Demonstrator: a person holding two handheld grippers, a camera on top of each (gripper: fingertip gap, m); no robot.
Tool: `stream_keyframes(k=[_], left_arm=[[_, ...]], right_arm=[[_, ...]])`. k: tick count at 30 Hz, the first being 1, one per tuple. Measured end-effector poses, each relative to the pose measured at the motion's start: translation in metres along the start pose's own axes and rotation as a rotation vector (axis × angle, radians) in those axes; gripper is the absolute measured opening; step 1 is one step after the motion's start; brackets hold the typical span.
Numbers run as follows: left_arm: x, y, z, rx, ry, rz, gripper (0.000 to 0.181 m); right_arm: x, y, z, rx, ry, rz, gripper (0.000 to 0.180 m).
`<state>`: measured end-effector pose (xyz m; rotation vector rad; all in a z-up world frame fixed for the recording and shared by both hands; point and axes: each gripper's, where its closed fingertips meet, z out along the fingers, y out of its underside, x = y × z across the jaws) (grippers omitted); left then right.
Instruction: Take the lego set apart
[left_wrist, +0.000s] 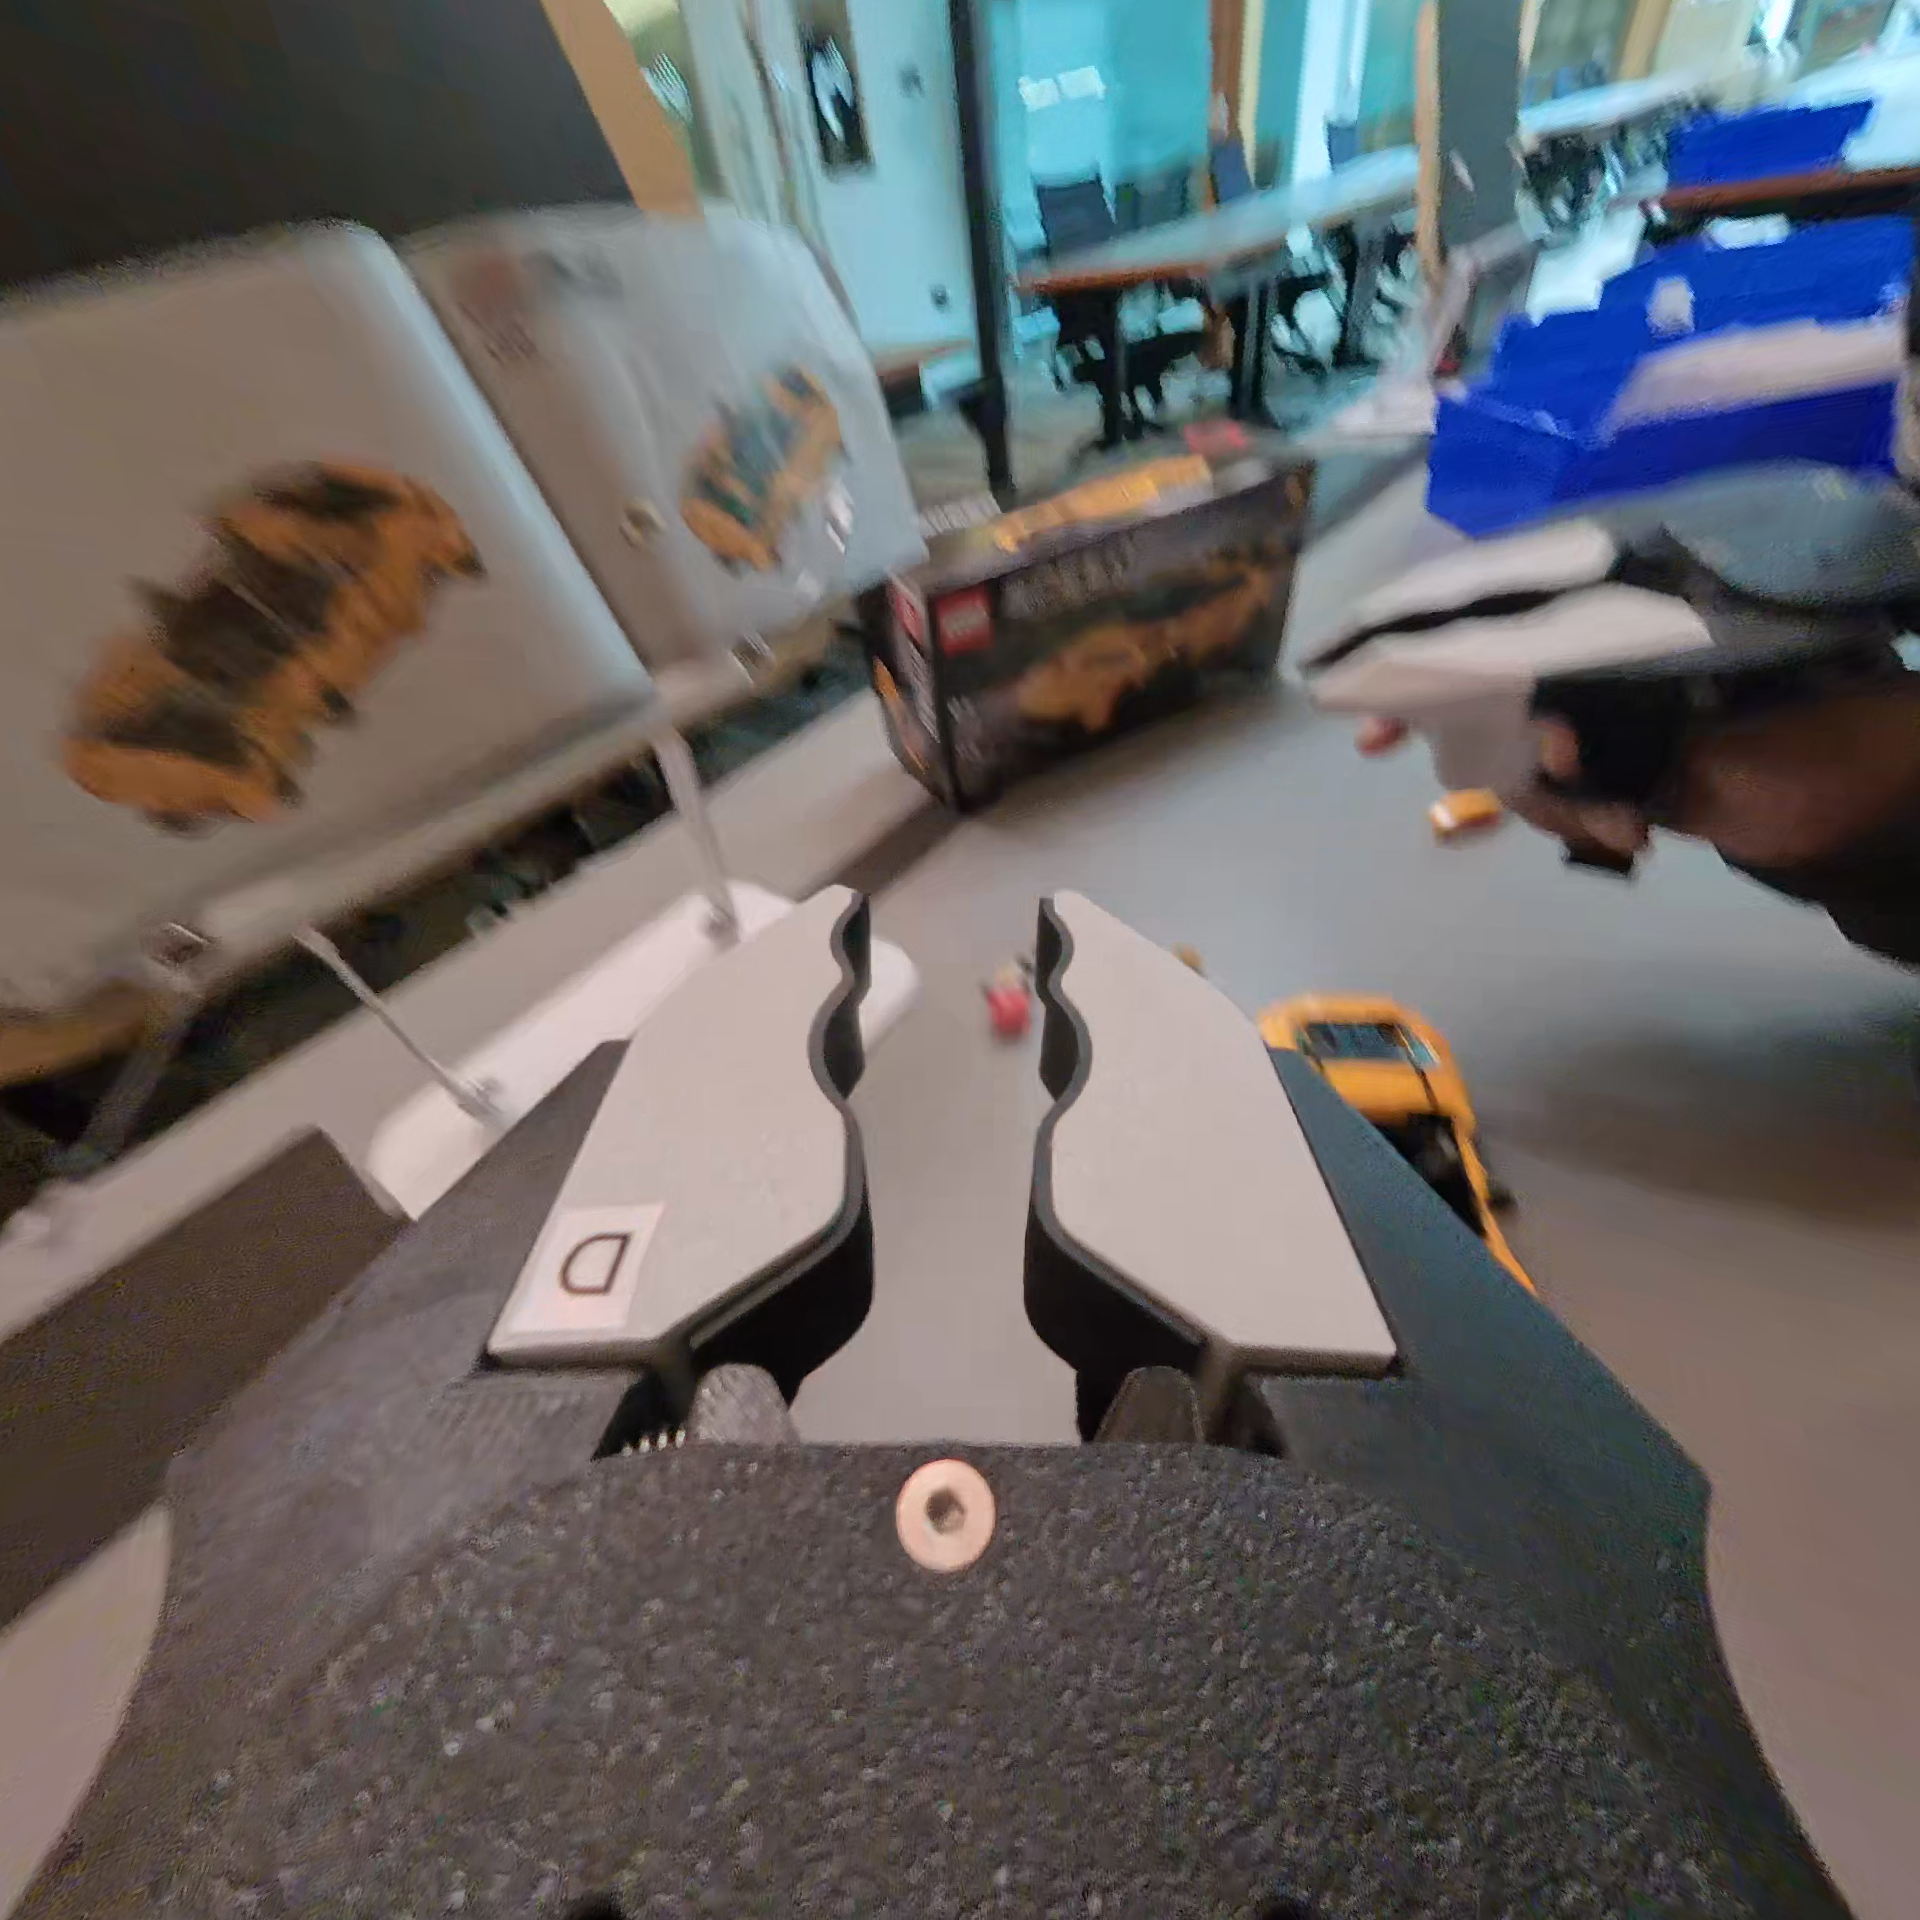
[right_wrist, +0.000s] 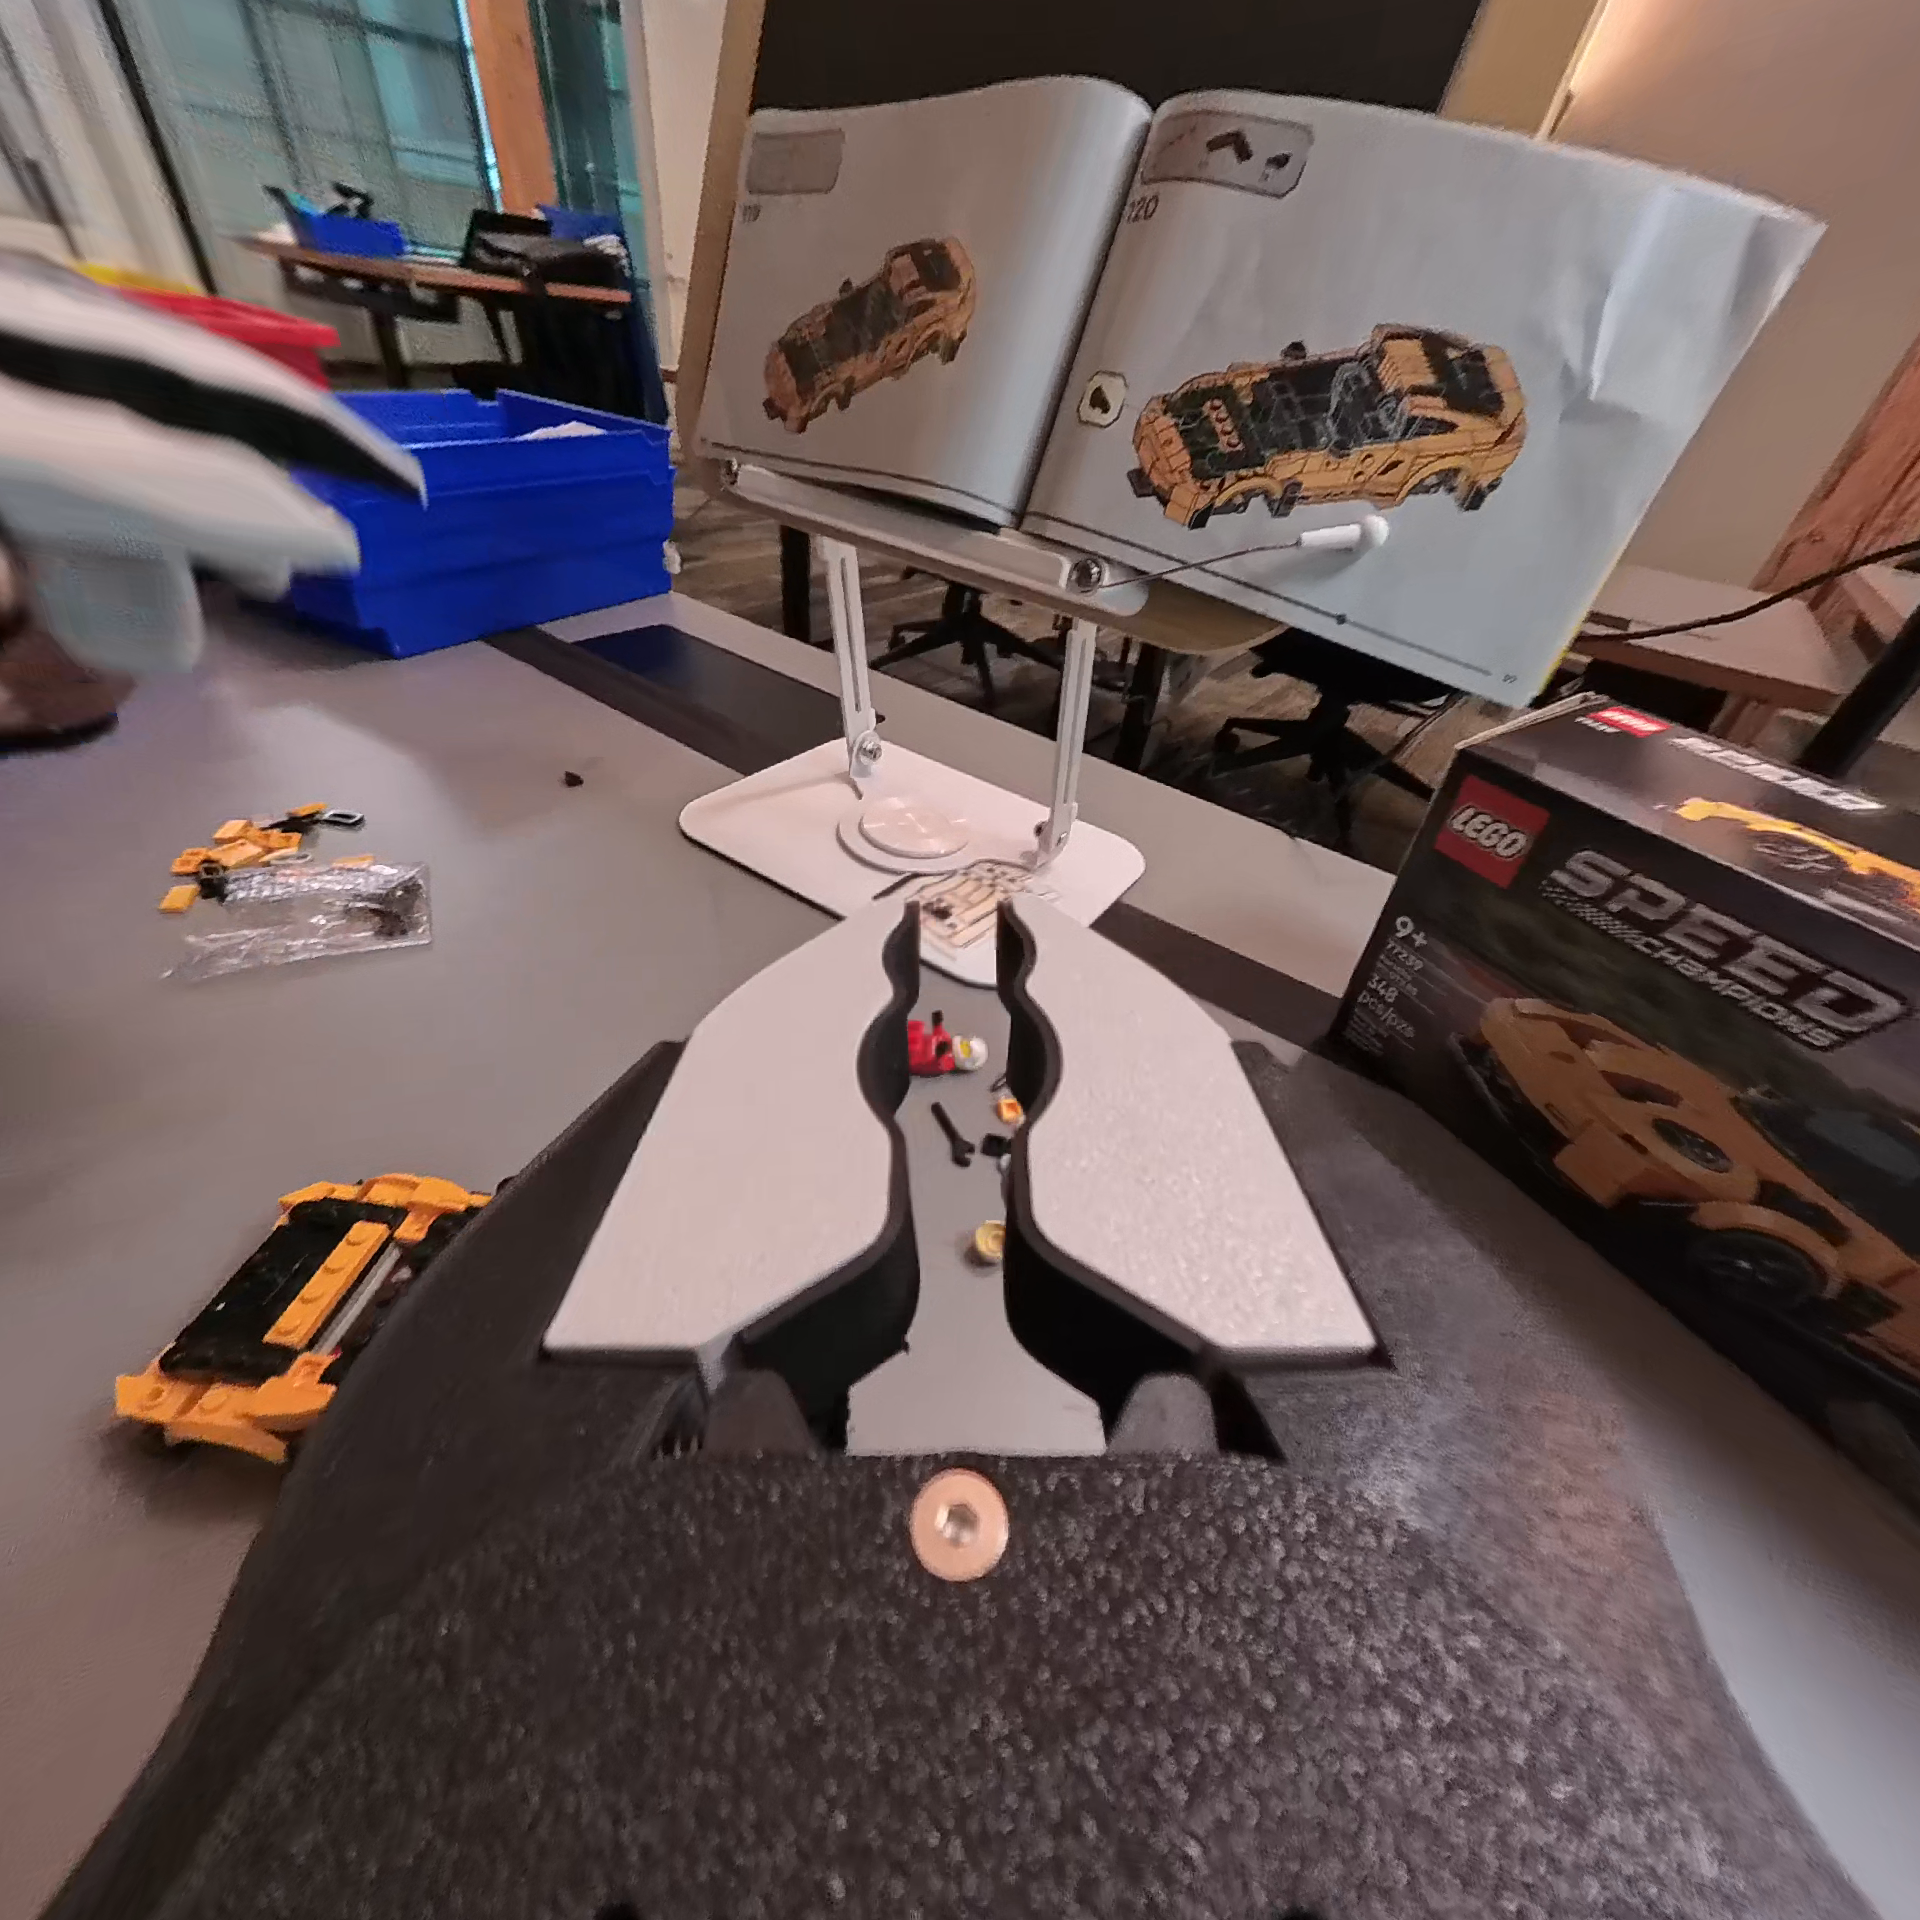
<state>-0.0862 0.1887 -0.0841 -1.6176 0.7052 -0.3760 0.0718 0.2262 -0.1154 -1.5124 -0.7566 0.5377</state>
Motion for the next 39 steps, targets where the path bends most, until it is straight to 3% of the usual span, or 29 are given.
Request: stream_keyframes(k=[6, 11, 15, 18, 26, 30, 34, 39], left_arm=[[0.082, 0.104, -0.008, -0.303, 0.318, -0.077, 0.039], [0.122, 0.143, -0.012, -0.497, 0.490, 0.008, 0.073], [0.130, 0.153, -0.008, -0.523, 0.495, 0.003, 0.078], [0.131, 0.157, -0.005, -0.541, 0.466, 0.020, 0.072], [0.139, 0.157, -0.005, -0.625, 0.334, -0.038, 0.071], [0.146, 0.157, -0.009, -0.632, 0.260, -0.082, 0.071], [0.166, 0.156, -0.019, -0.613, 0.337, -0.100, 0.068], [0.179, 0.152, -0.024, -0.589, 0.456, -0.111, 0.059]], right_arm=[[-0.015, 0.017, 0.008, -0.064, -0.064, -0.025, 0.014], [-0.034, 0.024, 0.011, -0.099, -0.140, -0.104, 0.014], [-0.044, 0.025, 0.011, -0.114, -0.181, -0.153, 0.013], [-0.048, 0.029, 0.009, -0.154, -0.216, -0.179, 0.013], [-0.056, 0.054, -0.017, -0.393, -0.281, -0.245, 0.019], [-0.056, 0.093, -0.041, -0.573, -0.304, -0.189, 0.022], [-0.071, 0.126, -0.052, -0.677, -0.405, -0.166, 0.023], [-0.086, 0.123, -0.039, -0.626, -0.484, -0.159, 0.022]])
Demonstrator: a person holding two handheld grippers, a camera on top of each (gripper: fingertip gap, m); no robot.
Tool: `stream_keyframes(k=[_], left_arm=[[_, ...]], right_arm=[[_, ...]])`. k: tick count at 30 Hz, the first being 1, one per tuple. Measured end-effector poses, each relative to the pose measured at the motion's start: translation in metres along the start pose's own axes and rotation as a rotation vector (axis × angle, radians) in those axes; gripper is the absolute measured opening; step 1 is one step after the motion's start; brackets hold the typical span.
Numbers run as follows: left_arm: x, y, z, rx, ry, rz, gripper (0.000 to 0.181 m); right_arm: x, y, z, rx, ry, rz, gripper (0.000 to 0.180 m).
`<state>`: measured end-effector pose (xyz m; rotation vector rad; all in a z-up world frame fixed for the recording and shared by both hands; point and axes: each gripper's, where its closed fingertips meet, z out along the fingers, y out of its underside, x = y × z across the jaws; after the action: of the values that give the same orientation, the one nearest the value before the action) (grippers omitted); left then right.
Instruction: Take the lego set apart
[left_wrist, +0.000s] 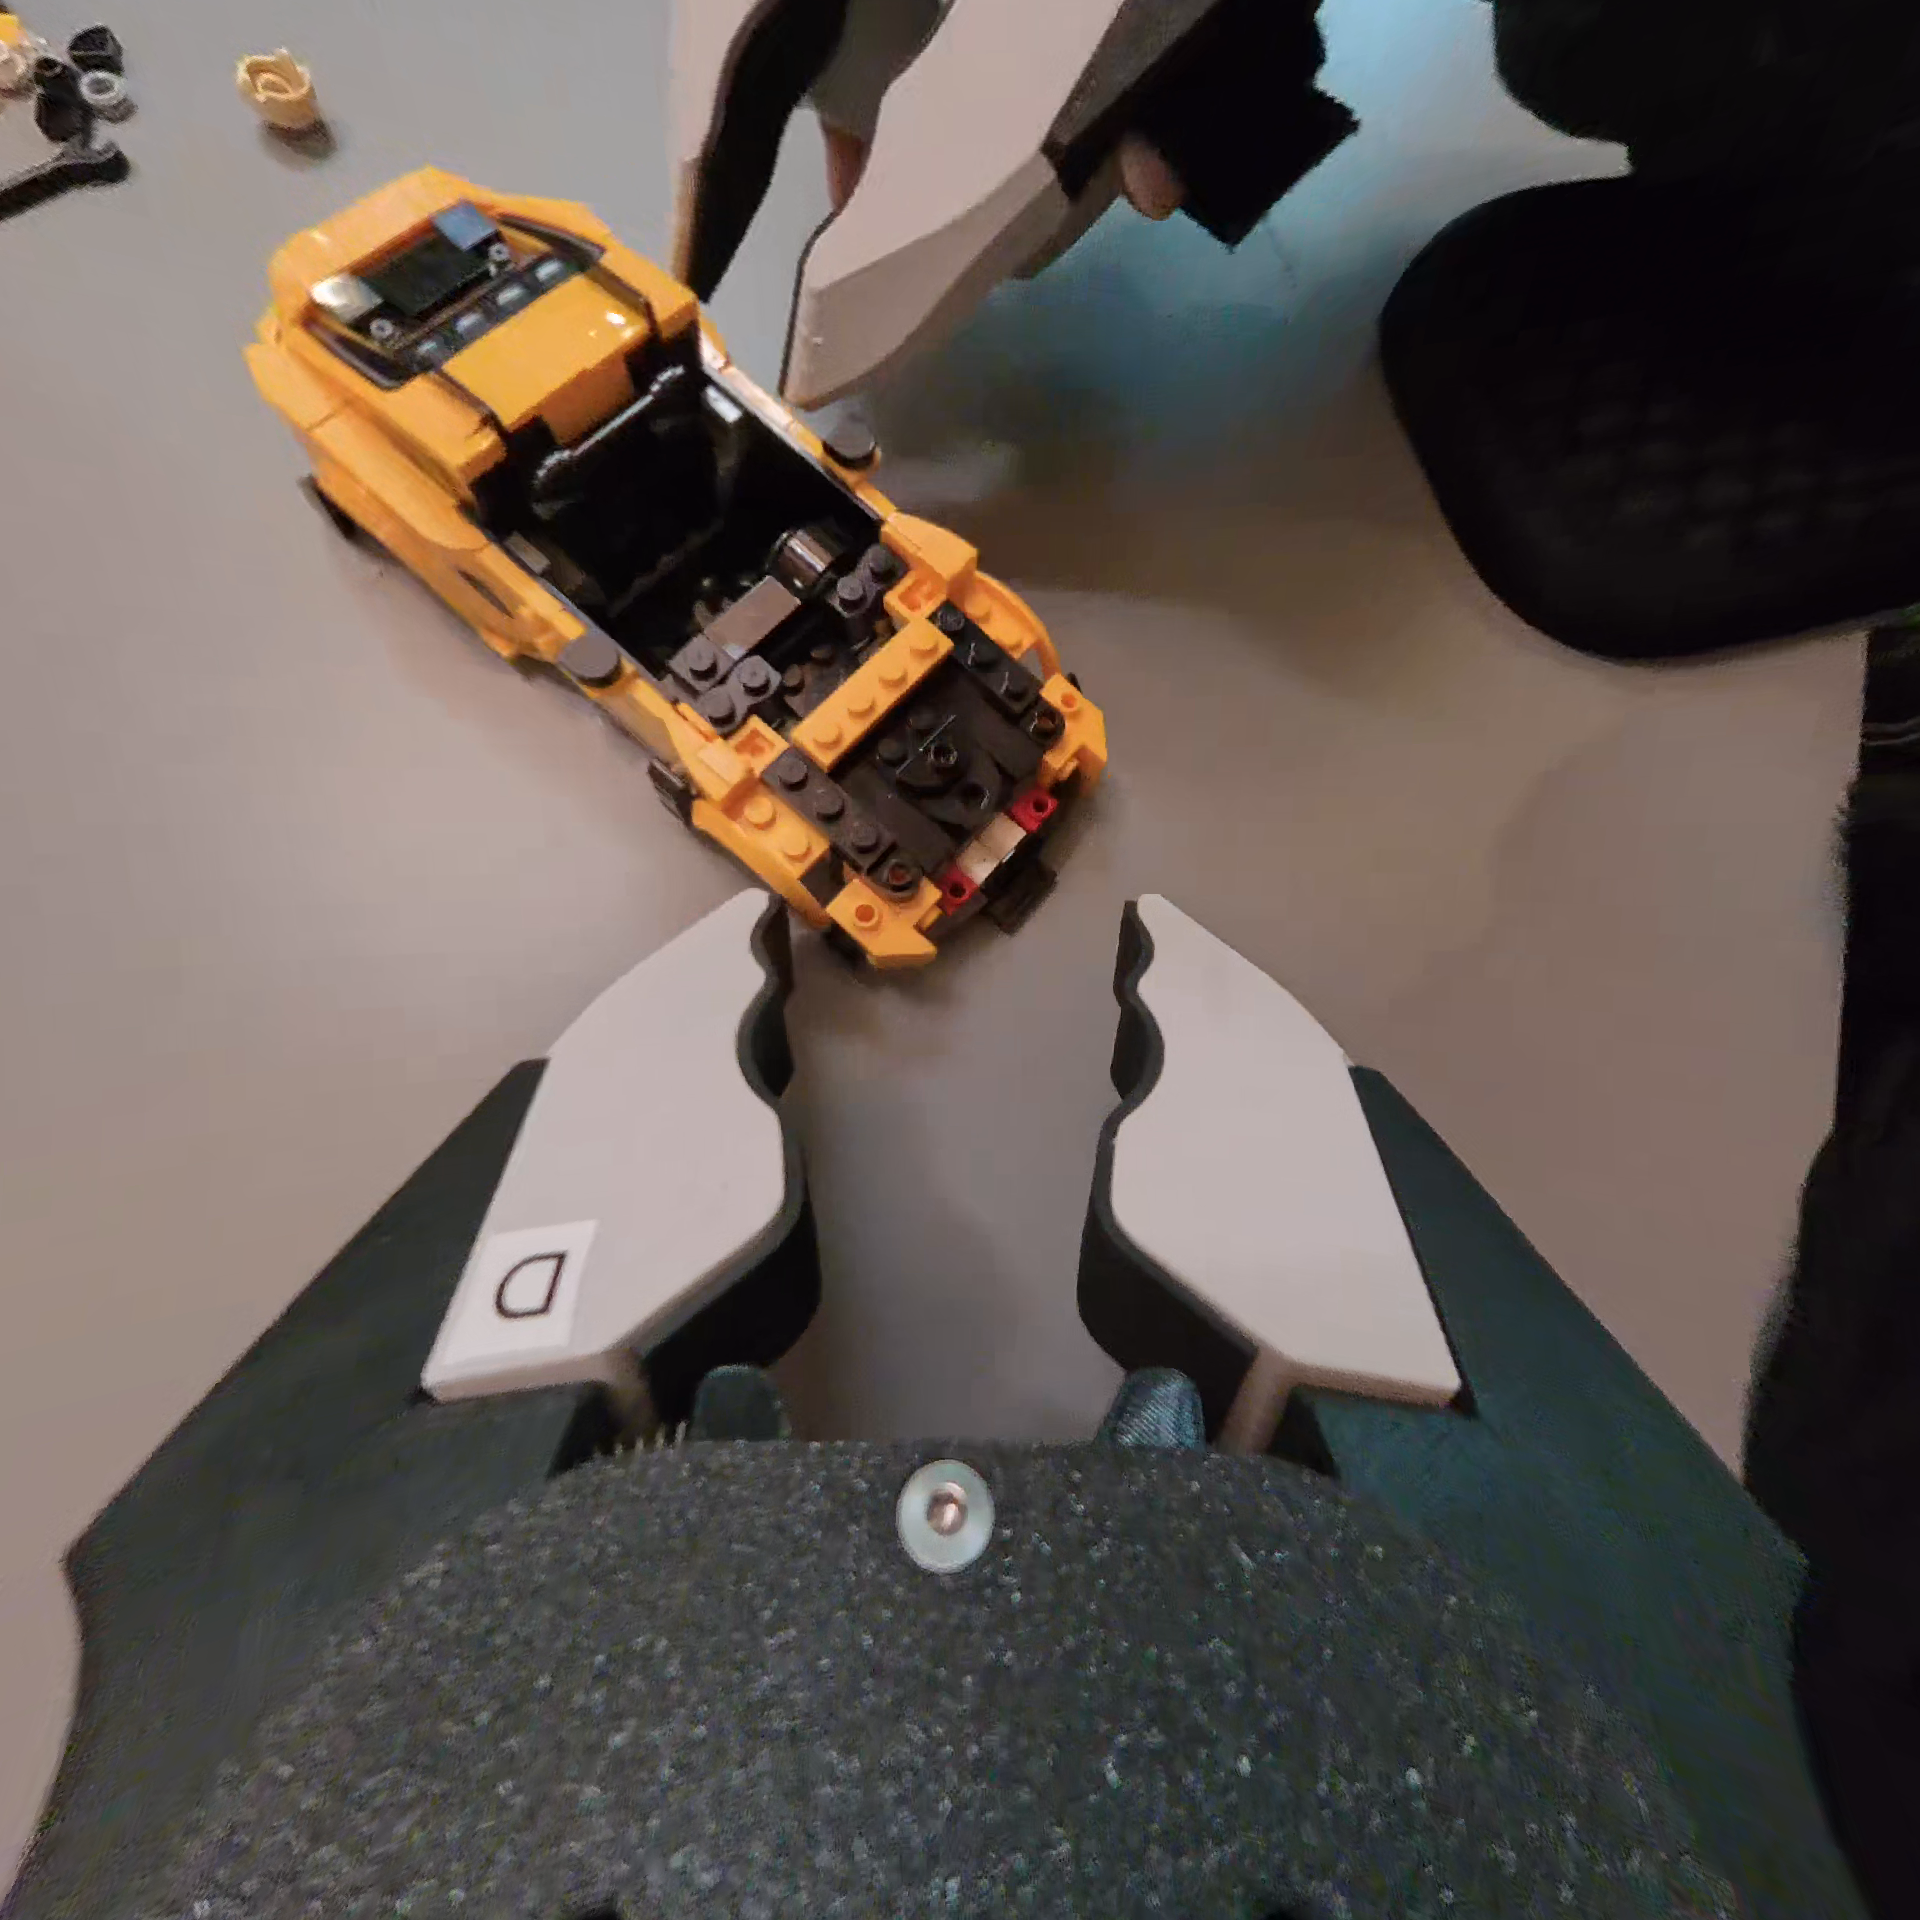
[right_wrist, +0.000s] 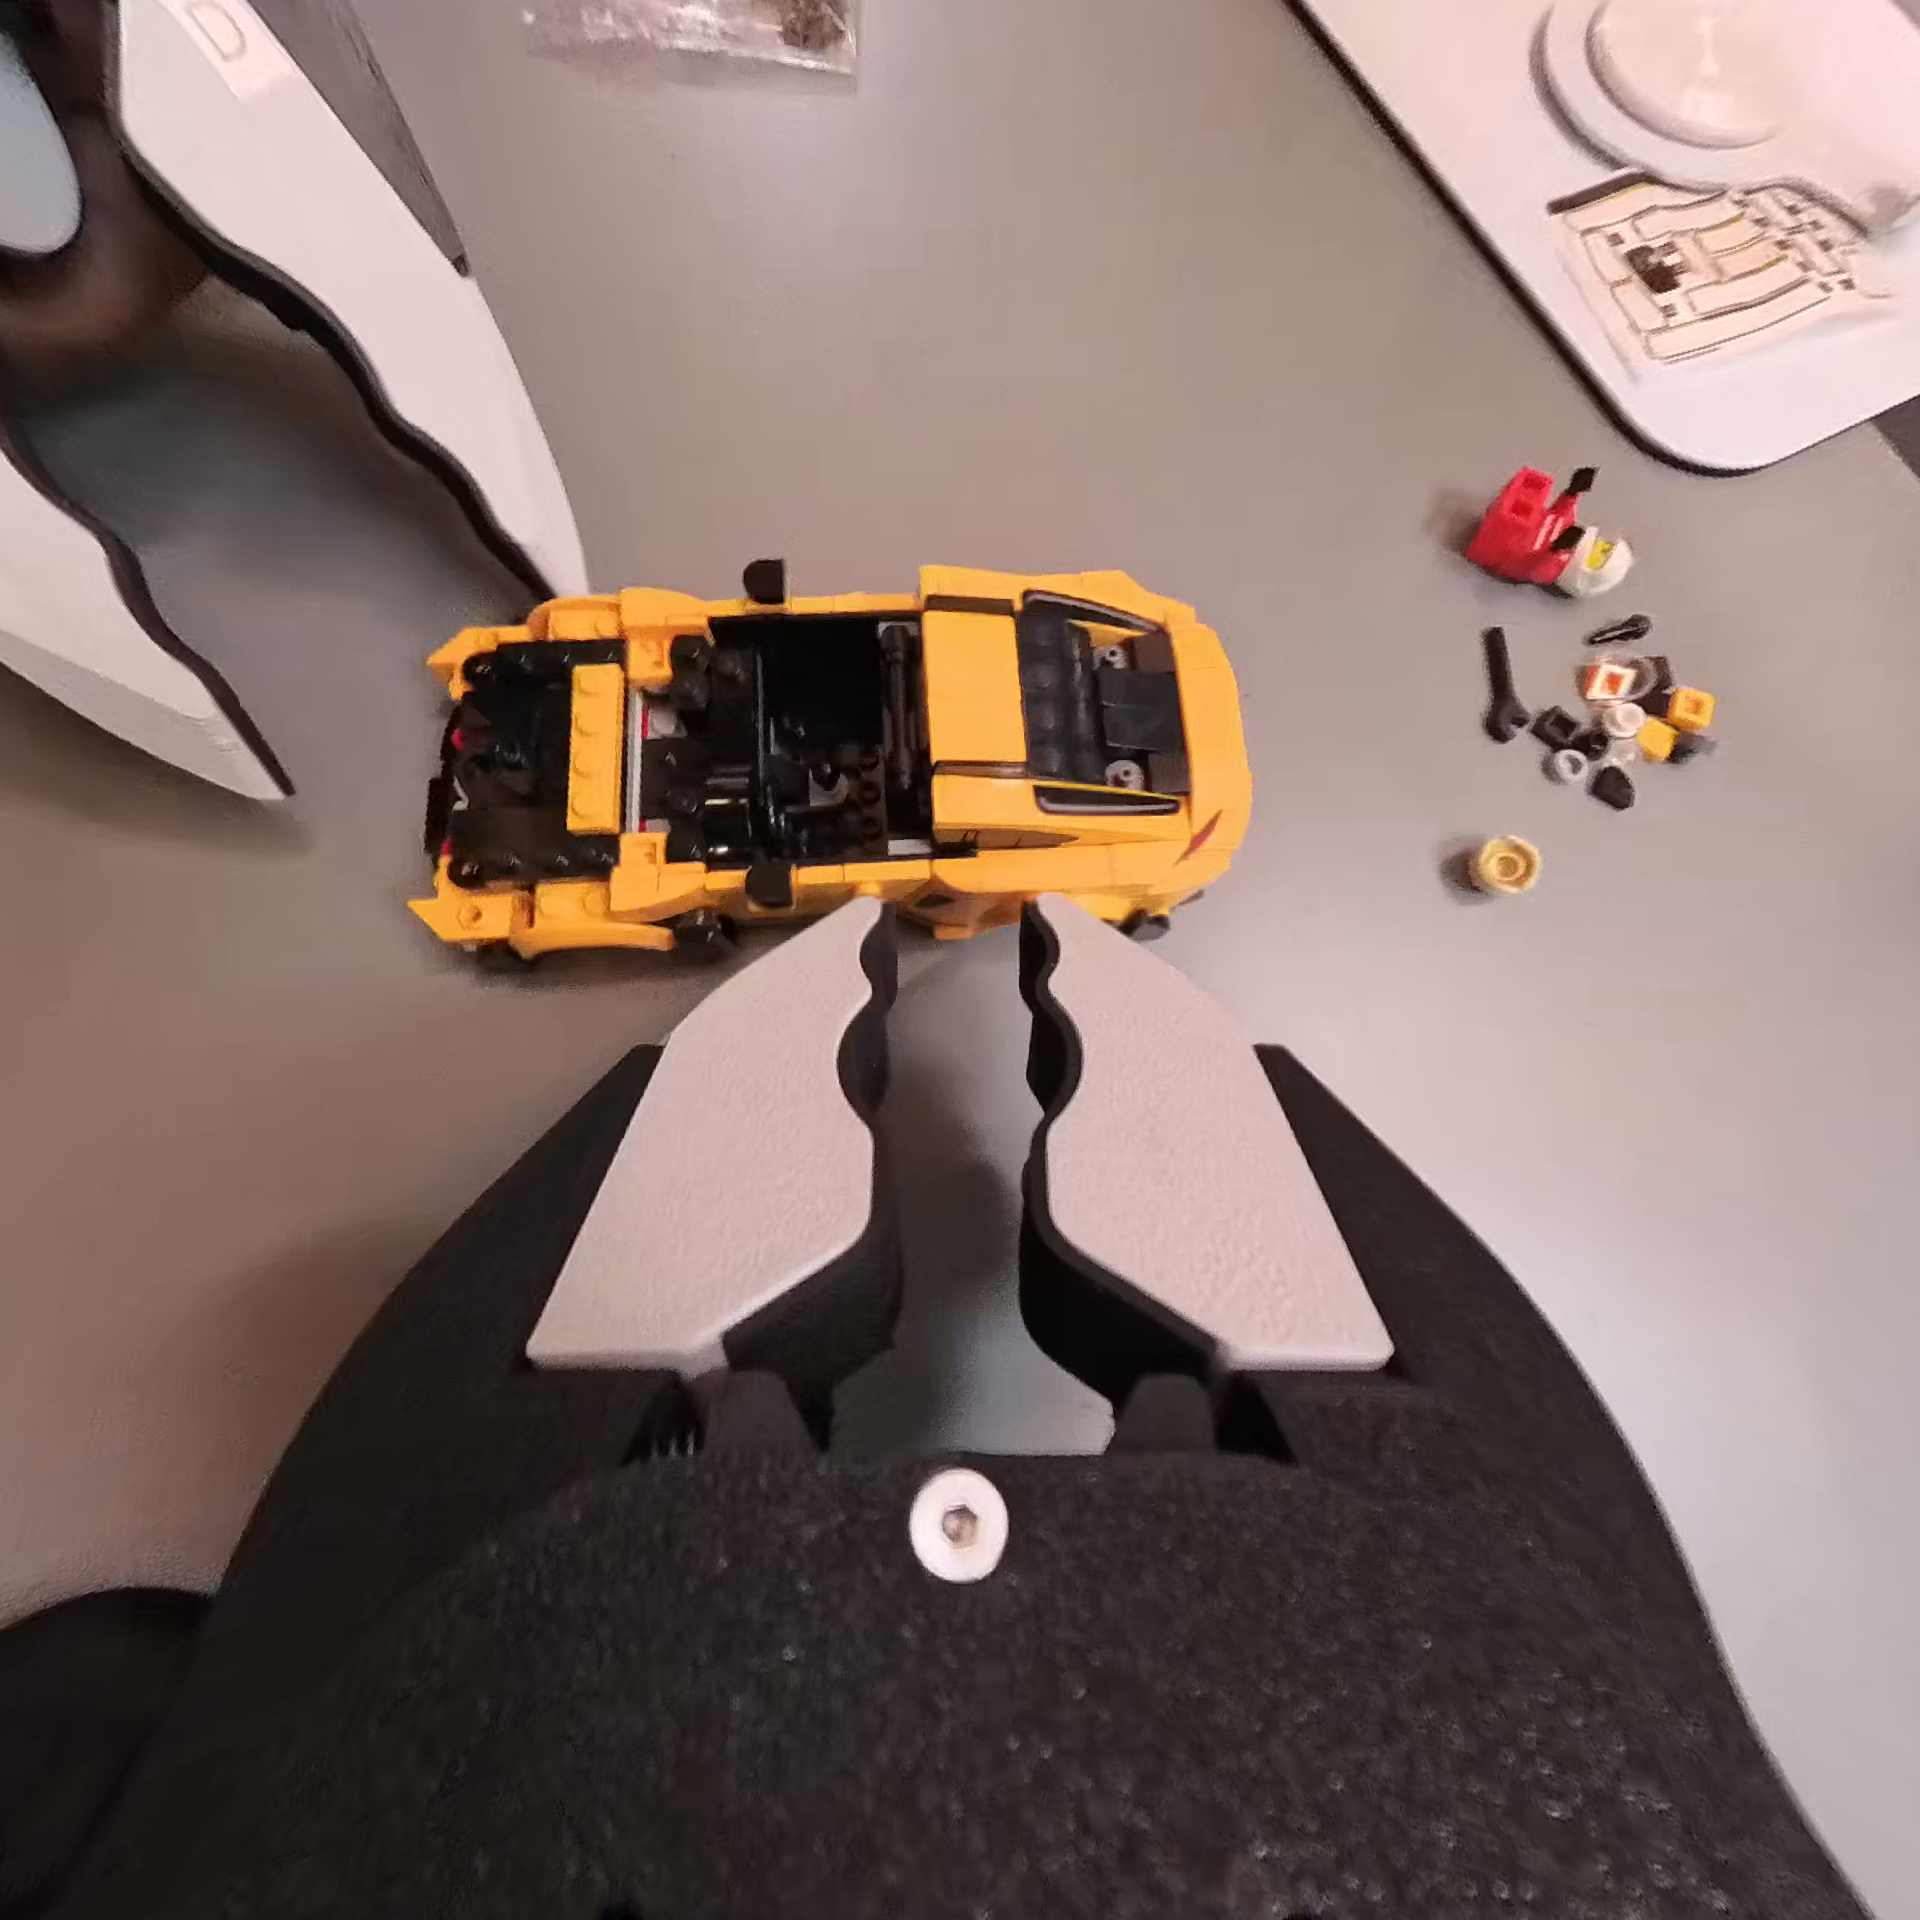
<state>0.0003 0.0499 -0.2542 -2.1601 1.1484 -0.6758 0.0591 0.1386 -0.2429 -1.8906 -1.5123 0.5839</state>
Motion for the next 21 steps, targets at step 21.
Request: stream_keyframes(k=[21], left_arm=[[-0.016, -0.007, 0.008, 0.074, 0.029, 0.054, 0.050]], right_arm=[[-0.067, -0.023, 0.023, -0.297, -0.126, -0.178, 0.008]])
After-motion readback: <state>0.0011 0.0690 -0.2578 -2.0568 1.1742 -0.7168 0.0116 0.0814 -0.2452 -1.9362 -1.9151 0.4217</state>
